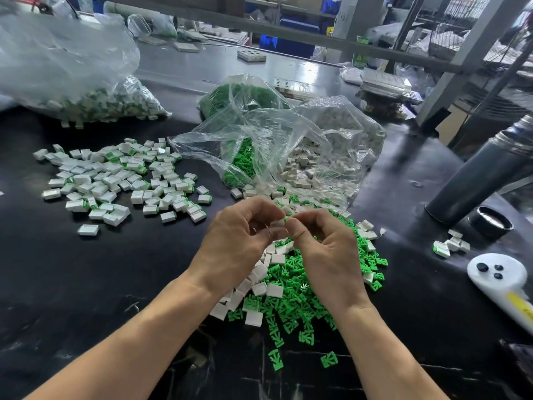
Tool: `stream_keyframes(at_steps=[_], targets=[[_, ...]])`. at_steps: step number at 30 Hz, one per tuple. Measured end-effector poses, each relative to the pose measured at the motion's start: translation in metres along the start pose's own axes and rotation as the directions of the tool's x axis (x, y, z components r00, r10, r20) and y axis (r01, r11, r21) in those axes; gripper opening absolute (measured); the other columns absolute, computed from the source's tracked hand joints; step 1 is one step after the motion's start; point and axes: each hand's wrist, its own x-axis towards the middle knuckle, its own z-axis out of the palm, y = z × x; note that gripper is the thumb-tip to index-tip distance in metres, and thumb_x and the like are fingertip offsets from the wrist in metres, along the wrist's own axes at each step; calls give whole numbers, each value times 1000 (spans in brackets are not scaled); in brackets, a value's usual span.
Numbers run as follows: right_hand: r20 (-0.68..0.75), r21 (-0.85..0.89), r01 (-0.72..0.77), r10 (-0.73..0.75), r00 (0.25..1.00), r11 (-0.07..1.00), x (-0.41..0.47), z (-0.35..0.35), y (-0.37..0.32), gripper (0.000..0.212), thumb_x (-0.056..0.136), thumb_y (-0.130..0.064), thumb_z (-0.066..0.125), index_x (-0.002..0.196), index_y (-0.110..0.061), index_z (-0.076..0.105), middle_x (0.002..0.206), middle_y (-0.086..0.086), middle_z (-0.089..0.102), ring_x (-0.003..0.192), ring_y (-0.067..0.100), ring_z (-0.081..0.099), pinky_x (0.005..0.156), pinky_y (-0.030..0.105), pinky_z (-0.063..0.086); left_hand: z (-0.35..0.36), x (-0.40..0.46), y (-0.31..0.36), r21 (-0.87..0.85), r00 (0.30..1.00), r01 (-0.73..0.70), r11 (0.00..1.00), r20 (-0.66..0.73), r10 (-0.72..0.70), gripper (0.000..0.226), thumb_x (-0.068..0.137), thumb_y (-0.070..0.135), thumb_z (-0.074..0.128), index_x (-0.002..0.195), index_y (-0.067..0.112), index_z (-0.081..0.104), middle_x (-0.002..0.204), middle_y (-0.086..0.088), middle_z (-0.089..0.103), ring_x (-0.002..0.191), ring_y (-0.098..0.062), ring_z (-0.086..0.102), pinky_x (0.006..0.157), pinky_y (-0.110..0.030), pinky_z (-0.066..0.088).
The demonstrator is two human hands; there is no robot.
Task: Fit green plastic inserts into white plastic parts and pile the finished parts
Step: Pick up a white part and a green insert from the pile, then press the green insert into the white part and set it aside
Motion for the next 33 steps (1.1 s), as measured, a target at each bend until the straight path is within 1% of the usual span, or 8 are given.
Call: stream_keyframes(at_steps=[4,8,12,15,22,26,30,33], targets=[[-30,-37,-43,42,999,998,-1,2,0,10,97,-27,71,87,-25,70,81,-4,72,75,14,68,71,37,58,1,0,-1,154,997,-79,985,-8,81,14,86,27,82,97,31,73,88,18,71,80,-7,68,70,-23,57],[-23,-53,-84,82,996,995,1,3,3,10,98,-31,71,90,-26,72,81,-6,73,75,12,68,68,30,57,-4,1,-3,316,991,-119,941,-15,130,15,86,33,81,97,34,72,98,26,60,85,4,62,71,-11,49],[-61,-111,-111,105,993,988,4,-4,10,9,97,-33,71,90,-28,71,82,-13,72,75,8,67,68,23,55,-17,5,-10,500,996,-31,865,-52,66,17,88,34,77,103,33,70,96,24,56,87,4,57,88,-22,53],[-122,-154,-129,111,986,980,7,-10,14,12,98,-37,69,89,-29,71,80,-15,72,73,3,66,63,17,49,-33,11,-17,607,990,60,793,-137,30,19,90,31,76,108,26,72,97,13,61,91,-9,60,95,-37,55],[-188,-290,-170,118,975,942,14,-20,13,55,100,-59,51,69,-15,64,56,-7,59,54,15,50,56,34,38,-60,24,-25,798,940,275,537,-341,26,17,91,29,73,107,23,75,109,-7,70,108,-30,60,98,-45,42],[-196,-331,-189,128,972,925,15,-25,10,69,98,-62,53,67,-1,61,66,12,67,67,38,60,65,45,50,-69,25,-27,805,919,358,473,-395,-23,17,92,30,71,107,25,76,113,-9,66,114,-33,55,98,-45,37],[-211,-428,-228,149,966,874,17,-28,12,48,100,-53,58,74,-14,65,74,2,68,76,30,64,70,43,53,-70,26,-26,791,914,359,496,-406,-13,18,92,28,72,108,22,75,113,-11,63,114,-35,54,99,-47,37],[-206,-487,-202,114,972,850,19,-30,14,20,98,-41,66,89,-24,72,92,-2,69,86,23,64,80,42,55,-63,25,-25,739,943,246,627,-332,22,21,92,27,75,110,19,74,109,-6,64,105,-28,60,96,-43,46]])
